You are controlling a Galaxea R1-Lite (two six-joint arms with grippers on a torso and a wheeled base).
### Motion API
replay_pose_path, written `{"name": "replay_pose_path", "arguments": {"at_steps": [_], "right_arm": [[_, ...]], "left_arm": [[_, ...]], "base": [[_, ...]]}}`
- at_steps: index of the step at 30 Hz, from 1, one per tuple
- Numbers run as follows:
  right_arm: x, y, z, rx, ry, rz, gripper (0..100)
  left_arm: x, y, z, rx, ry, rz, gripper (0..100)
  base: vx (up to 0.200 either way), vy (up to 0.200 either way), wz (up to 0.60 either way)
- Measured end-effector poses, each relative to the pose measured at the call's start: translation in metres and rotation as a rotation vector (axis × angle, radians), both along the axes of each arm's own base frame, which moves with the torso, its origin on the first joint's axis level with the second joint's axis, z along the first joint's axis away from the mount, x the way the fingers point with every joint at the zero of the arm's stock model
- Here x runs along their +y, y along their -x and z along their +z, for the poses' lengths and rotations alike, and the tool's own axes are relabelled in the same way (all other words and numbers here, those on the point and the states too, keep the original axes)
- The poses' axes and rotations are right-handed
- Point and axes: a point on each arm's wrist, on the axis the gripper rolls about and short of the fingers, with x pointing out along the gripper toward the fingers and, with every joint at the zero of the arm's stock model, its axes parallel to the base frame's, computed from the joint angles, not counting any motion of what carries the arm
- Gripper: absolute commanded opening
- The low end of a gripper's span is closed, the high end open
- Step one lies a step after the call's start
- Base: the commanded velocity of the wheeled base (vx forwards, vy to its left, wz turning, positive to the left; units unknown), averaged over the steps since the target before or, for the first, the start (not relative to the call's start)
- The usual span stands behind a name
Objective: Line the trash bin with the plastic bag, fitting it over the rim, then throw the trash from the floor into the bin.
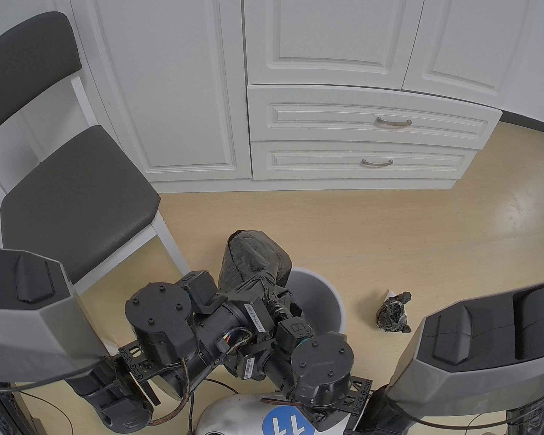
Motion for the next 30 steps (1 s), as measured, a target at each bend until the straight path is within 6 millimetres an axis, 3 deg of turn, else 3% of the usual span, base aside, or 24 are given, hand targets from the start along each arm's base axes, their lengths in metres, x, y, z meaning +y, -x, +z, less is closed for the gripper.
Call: {"name": "replay_pose_path", "arguments": {"at_steps": [10, 11, 29, 30], "right_arm": [[0.010, -0.007, -0.012, -0.006, 0.007, -0.050, 100], [0.010, -0.008, -0.012, -0.007, 0.009, -0.051, 0], [-0.002, -0.012, -0.004, -0.021, 0.032, -0.075, 0], [-0.002, -0.012, -0.004, -0.021, 0.032, -0.077, 0]], "left_arm": [[-0.001, 0.000, 0.000, -0.001, 0.001, -0.001, 0], [-0.001, 0.000, 0.000, -0.001, 0.002, 0.000, 0], [0.002, 0.004, -0.005, 0.018, -0.022, -0.004, 0], [0.002, 0.005, -0.006, 0.022, -0.026, -0.006, 100]], "base": [[0.000, 0.000, 0.00], [0.000, 0.000, 0.00], [0.000, 0.000, 0.00], [0.000, 0.000, 0.00]]}}
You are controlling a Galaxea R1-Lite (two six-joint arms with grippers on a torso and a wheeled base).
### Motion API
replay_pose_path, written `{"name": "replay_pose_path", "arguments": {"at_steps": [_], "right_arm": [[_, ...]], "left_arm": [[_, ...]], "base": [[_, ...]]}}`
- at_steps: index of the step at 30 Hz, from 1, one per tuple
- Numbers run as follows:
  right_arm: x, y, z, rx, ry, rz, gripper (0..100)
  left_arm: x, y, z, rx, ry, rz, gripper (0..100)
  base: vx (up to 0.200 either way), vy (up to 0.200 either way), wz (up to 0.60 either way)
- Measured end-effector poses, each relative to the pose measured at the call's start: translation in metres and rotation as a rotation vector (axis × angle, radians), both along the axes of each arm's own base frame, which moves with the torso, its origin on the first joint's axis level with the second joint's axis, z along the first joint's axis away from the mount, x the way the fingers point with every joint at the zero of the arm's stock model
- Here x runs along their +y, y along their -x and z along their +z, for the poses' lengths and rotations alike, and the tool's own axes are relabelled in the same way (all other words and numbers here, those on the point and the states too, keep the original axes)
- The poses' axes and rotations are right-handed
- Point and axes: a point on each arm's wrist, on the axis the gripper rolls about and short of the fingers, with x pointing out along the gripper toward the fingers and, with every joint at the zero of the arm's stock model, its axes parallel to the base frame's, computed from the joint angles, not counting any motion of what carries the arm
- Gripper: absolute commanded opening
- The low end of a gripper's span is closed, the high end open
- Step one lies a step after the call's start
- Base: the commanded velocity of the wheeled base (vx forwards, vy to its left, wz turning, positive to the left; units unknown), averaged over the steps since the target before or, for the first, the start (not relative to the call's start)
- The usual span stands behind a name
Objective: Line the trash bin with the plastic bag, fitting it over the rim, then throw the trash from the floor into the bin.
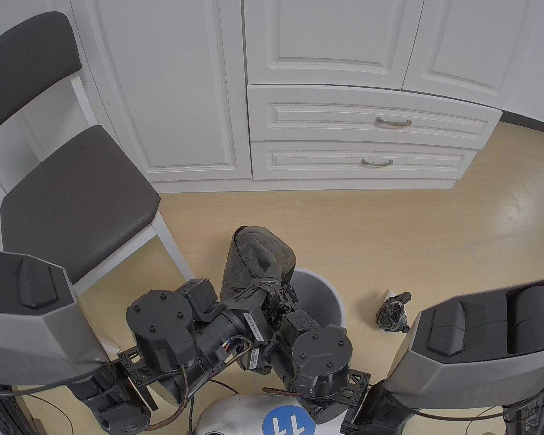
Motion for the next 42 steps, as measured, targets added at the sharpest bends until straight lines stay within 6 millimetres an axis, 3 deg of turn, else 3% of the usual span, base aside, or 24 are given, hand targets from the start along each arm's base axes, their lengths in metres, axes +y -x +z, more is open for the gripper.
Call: {"name": "replay_pose_path", "arguments": {"at_steps": [8, 15, 24, 29, 36, 42], "right_arm": [[-0.004, -0.002, -0.002, 0.013, 0.021, -0.009, 0], [-0.010, -0.007, -0.005, 0.031, 0.050, -0.022, 0], [-0.025, -0.012, 0.001, 0.040, 0.072, -0.037, 0], [-0.040, -0.014, 0.019, 0.096, 0.104, -0.032, 0], [-0.049, -0.015, 0.038, 0.314, 0.077, 0.003, 0], [-0.051, -0.019, 0.062, 0.480, -0.007, 0.018, 0]], "left_arm": [[0.008, 0.011, -0.005, 0.022, -0.049, -0.012, 100], [0.031, 0.033, -0.001, 0.029, -0.101, -0.050, 100], [0.066, 0.068, 0.027, -0.021, -0.047, -0.141, 100], [0.081, 0.081, 0.036, -0.040, -0.029, -0.139, 100], [0.088, 0.083, 0.040, -0.040, -0.029, -0.118, 100], [0.082, 0.056, 0.037, 0.010, -0.071, -0.061, 100]], "base": [[0.000, 0.000, 0.00], [0.000, 0.000, 0.00], [0.000, 0.000, 0.00], [0.000, 0.000, 0.00], [0.000, 0.000, 0.00], [0.000, 0.000, 0.00]]}}
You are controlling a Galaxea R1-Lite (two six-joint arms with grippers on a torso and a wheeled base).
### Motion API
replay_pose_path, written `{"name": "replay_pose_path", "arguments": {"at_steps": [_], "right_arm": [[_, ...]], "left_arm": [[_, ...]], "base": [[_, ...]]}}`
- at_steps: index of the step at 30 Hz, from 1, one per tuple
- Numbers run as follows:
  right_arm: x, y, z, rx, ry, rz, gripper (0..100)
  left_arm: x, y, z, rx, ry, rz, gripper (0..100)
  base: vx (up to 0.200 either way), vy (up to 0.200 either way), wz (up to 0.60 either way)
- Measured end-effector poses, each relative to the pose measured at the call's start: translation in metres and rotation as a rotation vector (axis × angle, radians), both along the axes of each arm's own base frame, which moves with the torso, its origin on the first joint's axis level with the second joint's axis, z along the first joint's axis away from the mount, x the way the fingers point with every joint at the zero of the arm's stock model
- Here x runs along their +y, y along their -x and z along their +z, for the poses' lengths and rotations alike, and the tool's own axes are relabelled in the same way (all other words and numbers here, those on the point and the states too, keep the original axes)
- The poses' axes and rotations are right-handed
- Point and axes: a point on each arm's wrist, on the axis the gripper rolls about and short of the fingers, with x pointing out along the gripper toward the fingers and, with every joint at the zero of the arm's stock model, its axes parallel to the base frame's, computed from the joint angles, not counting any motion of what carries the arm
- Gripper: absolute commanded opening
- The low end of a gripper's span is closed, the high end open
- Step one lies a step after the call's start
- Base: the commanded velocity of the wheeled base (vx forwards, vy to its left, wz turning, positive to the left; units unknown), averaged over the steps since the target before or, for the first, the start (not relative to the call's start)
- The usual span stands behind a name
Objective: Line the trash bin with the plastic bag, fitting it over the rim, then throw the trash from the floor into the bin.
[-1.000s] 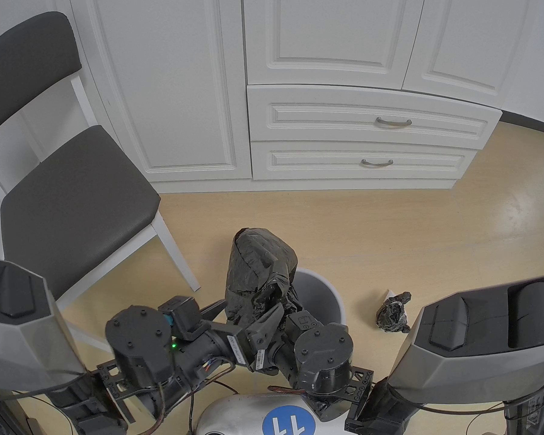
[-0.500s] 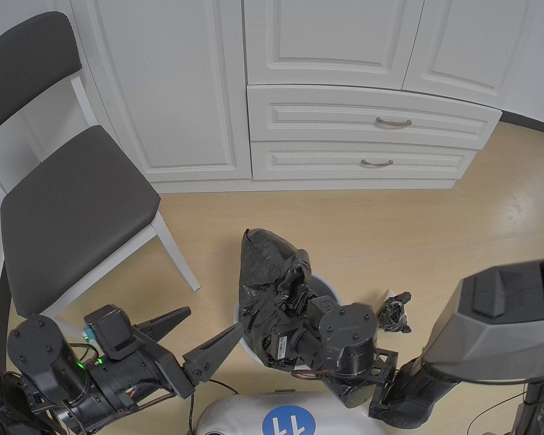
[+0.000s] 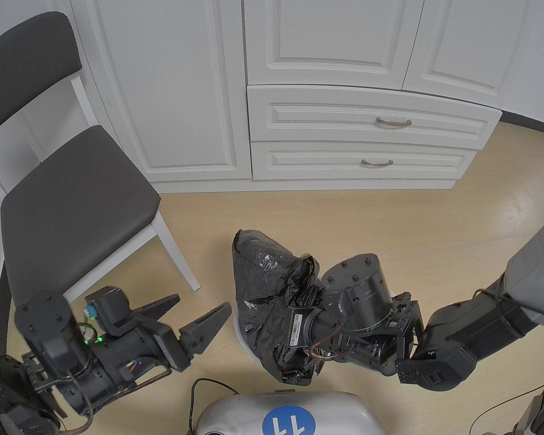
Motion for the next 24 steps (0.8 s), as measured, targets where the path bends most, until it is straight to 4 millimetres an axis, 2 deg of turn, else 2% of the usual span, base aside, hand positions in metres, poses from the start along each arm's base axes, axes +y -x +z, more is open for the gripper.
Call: {"name": "replay_pose_path", "arguments": {"at_steps": [4, 11, 18, 24], "right_arm": [[-0.004, -0.004, 0.014, 0.013, -0.042, -0.012, 0], [-0.017, 0.000, 0.023, 0.041, -0.040, -0.026, 0], [-0.030, 0.007, 0.022, 0.063, -0.014, -0.030, 0], [-0.041, 0.018, 0.014, 0.088, 0.032, -0.016, 0]], "left_arm": [[-0.006, -0.033, -0.008, 0.046, -0.040, 0.048, 100], [-0.014, -0.096, -0.033, 0.079, -0.128, 0.132, 100], [-0.021, -0.151, -0.056, 0.086, -0.156, 0.204, 100], [-0.019, -0.192, -0.065, 0.077, -0.126, 0.283, 100]], "base": [[0.000, 0.000, 0.00], [0.000, 0.000, 0.00], [0.000, 0.000, 0.00], [0.000, 0.000, 0.00]]}}
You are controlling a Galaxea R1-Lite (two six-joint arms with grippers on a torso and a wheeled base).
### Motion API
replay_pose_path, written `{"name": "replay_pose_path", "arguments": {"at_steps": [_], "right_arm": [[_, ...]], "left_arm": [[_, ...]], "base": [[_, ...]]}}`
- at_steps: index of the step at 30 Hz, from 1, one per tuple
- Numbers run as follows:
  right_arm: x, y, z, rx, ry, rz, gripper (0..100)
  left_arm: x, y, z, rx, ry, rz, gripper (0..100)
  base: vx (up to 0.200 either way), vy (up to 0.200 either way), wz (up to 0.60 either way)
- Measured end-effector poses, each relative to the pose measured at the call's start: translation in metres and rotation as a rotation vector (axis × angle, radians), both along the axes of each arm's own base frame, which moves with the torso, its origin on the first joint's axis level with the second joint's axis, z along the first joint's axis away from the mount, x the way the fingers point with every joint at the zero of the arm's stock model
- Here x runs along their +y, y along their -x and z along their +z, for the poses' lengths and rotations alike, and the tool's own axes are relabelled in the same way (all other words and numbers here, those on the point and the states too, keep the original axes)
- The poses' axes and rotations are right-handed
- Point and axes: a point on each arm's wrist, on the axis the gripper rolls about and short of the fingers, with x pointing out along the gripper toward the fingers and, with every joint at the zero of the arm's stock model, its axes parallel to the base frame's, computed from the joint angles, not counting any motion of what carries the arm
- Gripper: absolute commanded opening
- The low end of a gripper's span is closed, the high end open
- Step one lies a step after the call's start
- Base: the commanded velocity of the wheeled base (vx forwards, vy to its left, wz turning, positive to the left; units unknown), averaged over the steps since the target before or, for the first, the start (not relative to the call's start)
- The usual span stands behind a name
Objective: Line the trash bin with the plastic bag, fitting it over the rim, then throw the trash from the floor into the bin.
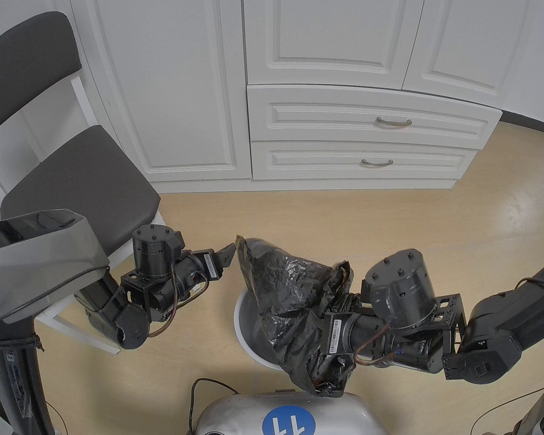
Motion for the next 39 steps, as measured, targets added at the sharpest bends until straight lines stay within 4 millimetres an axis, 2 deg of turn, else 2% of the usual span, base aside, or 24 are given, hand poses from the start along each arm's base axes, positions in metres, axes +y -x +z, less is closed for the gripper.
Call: {"name": "replay_pose_path", "arguments": {"at_steps": [7, 11, 16, 20, 24, 31, 34, 39], "right_arm": [[-0.016, 0.017, -0.016, 0.051, 0.059, 0.036, 0], [-0.018, 0.019, -0.016, 0.052, 0.055, 0.039, 0], [-0.014, 0.016, -0.010, 0.033, 0.036, 0.037, 0], [-0.011, 0.013, -0.005, 0.015, 0.019, 0.027, 0], [-0.007, 0.011, 0.002, -0.007, -0.004, 0.007, 0], [0.000, 0.013, 0.021, -0.061, -0.054, 0.006, 0], [0.003, 0.015, 0.029, -0.083, -0.070, 0.008, 0], [0.005, 0.017, 0.034, -0.099, -0.078, 0.006, 0]], "left_arm": [[0.005, -0.023, -0.007, 0.000, 0.039, 0.050, 100], [0.002, -0.026, -0.014, 0.010, 0.036, 0.046, 100], [-0.014, -0.021, -0.028, 0.042, 0.023, 0.004, 100], [-0.029, -0.004, -0.039, 0.077, 0.001, -0.037, 100], [-0.043, 0.025, -0.046, 0.112, -0.025, -0.091, 100], [-0.071, 0.078, -0.040, 0.155, -0.013, -0.215, 100], [-0.078, 0.090, -0.036, 0.161, -0.001, -0.249, 100], [-0.083, 0.092, -0.038, 0.181, 0.034, -0.257, 100]], "base": [[0.000, 0.000, 0.00], [0.000, 0.000, 0.00], [0.000, 0.000, 0.00], [0.000, 0.000, 0.00], [0.000, 0.000, 0.00], [0.000, 0.000, 0.00], [0.000, 0.000, 0.00], [0.000, 0.000, 0.00]]}}
